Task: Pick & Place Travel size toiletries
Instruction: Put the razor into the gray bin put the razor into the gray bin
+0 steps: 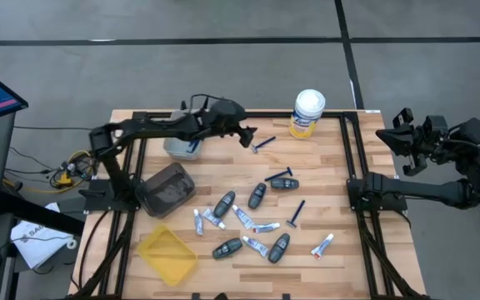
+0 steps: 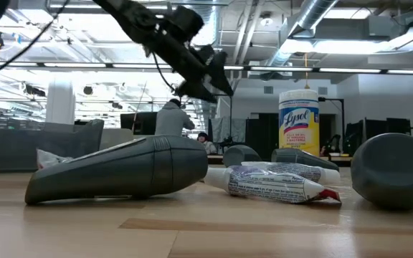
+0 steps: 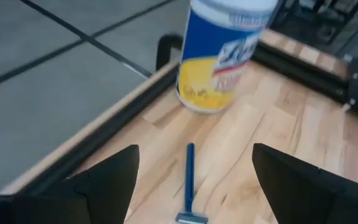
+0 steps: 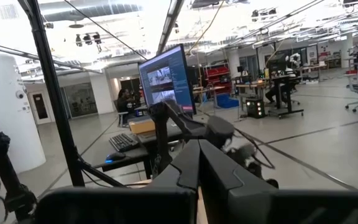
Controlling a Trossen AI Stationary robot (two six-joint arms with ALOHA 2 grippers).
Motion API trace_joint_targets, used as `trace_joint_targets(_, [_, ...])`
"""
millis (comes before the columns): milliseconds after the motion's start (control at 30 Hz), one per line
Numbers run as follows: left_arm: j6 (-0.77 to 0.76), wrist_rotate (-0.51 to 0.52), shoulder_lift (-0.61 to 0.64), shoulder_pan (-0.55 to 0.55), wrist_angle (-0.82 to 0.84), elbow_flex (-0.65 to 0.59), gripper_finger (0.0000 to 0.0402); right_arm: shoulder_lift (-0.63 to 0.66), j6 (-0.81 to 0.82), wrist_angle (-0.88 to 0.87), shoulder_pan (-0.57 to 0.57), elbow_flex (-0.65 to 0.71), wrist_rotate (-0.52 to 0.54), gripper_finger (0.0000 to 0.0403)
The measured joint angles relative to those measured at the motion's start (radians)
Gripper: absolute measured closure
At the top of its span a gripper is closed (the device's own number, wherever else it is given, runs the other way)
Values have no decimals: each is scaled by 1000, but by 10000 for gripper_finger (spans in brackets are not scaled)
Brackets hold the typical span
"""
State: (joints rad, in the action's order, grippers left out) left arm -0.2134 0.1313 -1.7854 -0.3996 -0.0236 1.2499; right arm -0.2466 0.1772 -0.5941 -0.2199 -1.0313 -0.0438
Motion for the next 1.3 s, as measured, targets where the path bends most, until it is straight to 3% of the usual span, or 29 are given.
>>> trace_joint_targets(300, [0, -35, -169, 0, -36, 60, 63, 0, 0, 2, 0, 0, 0, 403])
trace_joint_targets(700, [28, -8, -312, 1, -57, 165, 66, 0, 8, 2, 0, 0, 0, 403])
trace_joint_targets(933, [32, 11, -317, 10, -38, 179, 74, 0, 8, 1, 0, 0, 0, 403])
trace_joint_targets(1067, [126, 61, -267, 44, -21, 179, 81, 0, 8, 0, 0, 0, 0, 403])
trace_joint_targets(1167, [143, 91, -213, 58, 51, 180, 82, 0, 8, -1, 0, 0, 21, 403])
trace_joint_targets(1300, [94, 92, -147, 63, 227, 180, 82, -12, 8, -1, -6, 18, 125, 403])
